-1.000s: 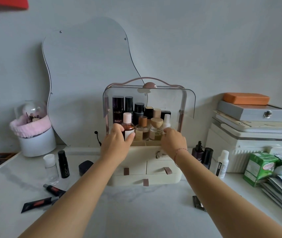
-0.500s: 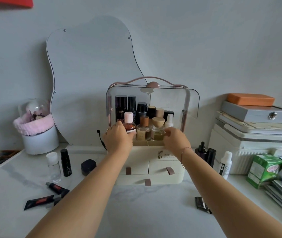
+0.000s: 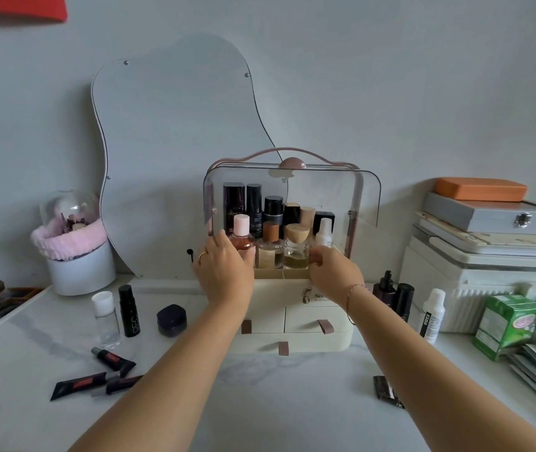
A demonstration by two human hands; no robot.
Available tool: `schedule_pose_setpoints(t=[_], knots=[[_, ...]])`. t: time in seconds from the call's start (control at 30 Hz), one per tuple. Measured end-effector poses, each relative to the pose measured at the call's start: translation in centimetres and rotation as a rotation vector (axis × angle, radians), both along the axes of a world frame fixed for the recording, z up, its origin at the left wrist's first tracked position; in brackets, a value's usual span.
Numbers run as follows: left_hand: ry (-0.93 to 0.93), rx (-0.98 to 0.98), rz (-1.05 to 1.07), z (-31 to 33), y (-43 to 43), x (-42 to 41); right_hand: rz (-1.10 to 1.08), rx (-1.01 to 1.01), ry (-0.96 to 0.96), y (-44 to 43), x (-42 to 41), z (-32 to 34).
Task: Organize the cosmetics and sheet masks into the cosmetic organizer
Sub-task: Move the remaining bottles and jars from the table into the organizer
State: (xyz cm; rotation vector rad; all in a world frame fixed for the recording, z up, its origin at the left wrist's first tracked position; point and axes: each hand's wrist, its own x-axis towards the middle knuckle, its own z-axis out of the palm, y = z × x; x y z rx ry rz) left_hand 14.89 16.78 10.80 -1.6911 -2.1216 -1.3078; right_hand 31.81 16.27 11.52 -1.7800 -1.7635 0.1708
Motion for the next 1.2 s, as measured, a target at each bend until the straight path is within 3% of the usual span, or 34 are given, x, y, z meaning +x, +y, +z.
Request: schedule_pose_setpoints(t=[0.1,0.2,0.33,0.47,0.6,0.8,0.97,1.2], knots=[[0.093,0.219,-0.089,-1.5,-1.4,0.3,0.042,0.06,0.069,-0.7,0.0,0.2],[0.261,0.3,-0.227,-3.8,-2.5,0.0,0.081,0.281,0.355,-3.2,1.1,-0.2],[0.458,0.26,-0.297,-6.0,-3.3,-0.9,-0.25,0.643,0.444,-6.8,7.5,-3.2],[0.48,0.199,-0.284,-6.0,-3.9,-0.2,-0.529,0.416,0.425,-6.7,14.5,-5.8],[0.478,0.197,-0.294,-6.2,-4.2,0.0,-0.49,0.175,0.36,-5.5,17.3,-7.2],[0.493,0.151,-0.314,-6.0,-4.3,-0.4,-0.488,0.123,0.319,-4.5,18.0,-7.7],[0.489,0.151,-0.308,-5.9,-4.4,-0.3,-0.585,0.327,0.192,-5.4,17.7,-7.7],[0.483,0.177,-0.316,-5.9,-4.5,-0.2,-0.434,0.07,0.356,-4.7,16.5,-8.1]])
